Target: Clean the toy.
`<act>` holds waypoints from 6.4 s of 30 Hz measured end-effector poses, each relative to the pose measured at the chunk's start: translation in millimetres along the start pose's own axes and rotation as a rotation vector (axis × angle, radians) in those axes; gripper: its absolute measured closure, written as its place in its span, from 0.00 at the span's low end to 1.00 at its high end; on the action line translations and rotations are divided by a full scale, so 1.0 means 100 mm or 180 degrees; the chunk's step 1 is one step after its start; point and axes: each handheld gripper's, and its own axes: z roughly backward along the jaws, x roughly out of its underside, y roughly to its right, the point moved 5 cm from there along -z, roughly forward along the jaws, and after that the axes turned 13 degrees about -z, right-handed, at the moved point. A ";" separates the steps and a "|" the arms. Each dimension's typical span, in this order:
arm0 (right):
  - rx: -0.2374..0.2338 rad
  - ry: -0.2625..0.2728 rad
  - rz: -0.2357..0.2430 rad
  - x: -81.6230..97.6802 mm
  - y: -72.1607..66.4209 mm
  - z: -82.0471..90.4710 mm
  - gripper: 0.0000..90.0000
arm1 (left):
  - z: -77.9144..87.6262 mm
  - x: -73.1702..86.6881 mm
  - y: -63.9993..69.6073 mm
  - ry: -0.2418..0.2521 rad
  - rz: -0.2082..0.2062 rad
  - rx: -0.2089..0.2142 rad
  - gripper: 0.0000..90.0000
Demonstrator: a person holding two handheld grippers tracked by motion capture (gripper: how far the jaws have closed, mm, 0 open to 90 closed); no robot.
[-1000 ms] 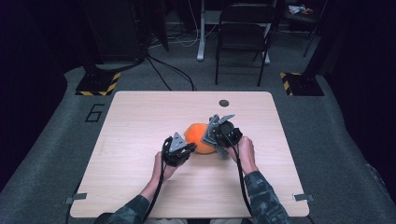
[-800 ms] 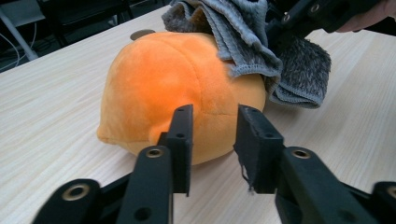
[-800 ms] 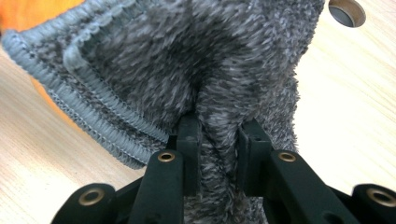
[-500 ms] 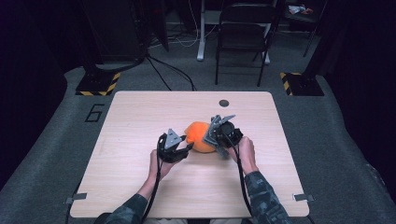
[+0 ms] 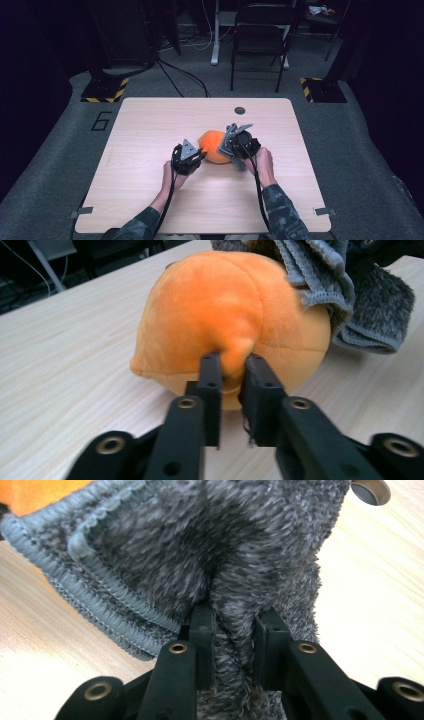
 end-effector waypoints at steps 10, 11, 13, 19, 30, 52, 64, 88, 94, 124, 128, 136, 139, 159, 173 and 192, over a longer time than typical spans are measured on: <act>-0.0029 0.0232 -0.0145 0.01 0.08 0.17 0.82 | 0.08 -0.14 0.06 0.0191 0.0054 0.0078 0.94; -0.0064 0.0281 -0.0180 0.01 0.08 0.21 0.82 | 0.10 -0.16 0.07 0.0192 0.0072 0.0124 0.94; -0.0130 0.0341 -0.0194 0.00 0.06 0.30 0.82 | 0.12 -0.20 0.08 0.0221 0.0098 0.0132 0.94; -0.0276 0.0488 0.0013 -0.08 -0.17 0.48 0.82 | 0.14 -0.24 0.12 0.0223 0.0131 0.0219 0.94; -0.0147 0.0396 0.0231 -0.11 -0.31 0.36 0.82 | 0.14 -0.23 0.11 0.0219 0.0169 0.0286 0.94; 0.0051 -0.0139 -0.0308 0.24 0.22 -0.15 0.82 | 0.12 -0.21 0.11 0.0224 0.0191 0.0277 0.94; -0.0270 0.0453 0.0054 -0.11 -0.21 0.47 0.82 | 0.12 -0.21 0.10 0.0220 0.0191 0.0265 0.94; 0.0030 -0.0224 -0.0270 0.24 0.20 -0.20 0.82 | 0.11 -0.19 0.08 0.0179 0.0200 0.0293 0.94; 0.0025 0.0146 -0.0261 0.09 0.20 0.19 0.82 | 0.11 -0.18 0.06 0.0191 0.0226 0.0280 0.93; -0.0121 0.0197 -0.0125 -0.05 0.00 0.11 0.82 | -0.05 -0.05 0.12 -0.0030 -0.0109 -0.0145 0.76; -0.0164 0.0200 -0.0166 -0.04 0.00 0.13 0.82 | -0.04 -0.05 0.12 -0.0026 -0.0102 -0.0131 0.89; -0.0205 0.0364 -0.0258 -0.03 0.05 0.27 0.82 | 0.05 -0.17 0.11 0.0008 0.0139 0.0109 0.92; -0.0242 0.0423 -0.0251 -0.03 0.05 0.34 0.82 | 0.12 -0.25 0.09 0.0035 0.0237 0.0166 0.93; -0.0189 0.0450 0.0120 -0.06 -0.29 0.43 0.82 | 0.12 -0.23 0.07 0.0066 0.0361 0.0220 0.92; -0.0083 -0.0027 -0.0332 0.32 0.20 0.03 0.82 | 0.11 -0.22 0.05 0.0127 0.0381 0.0244 0.92; -0.0345 0.0509 0.0011 -0.11 -0.21 0.50 0.82 | 0.10 -0.22 0.07 0.0147 0.0379 0.0268 0.91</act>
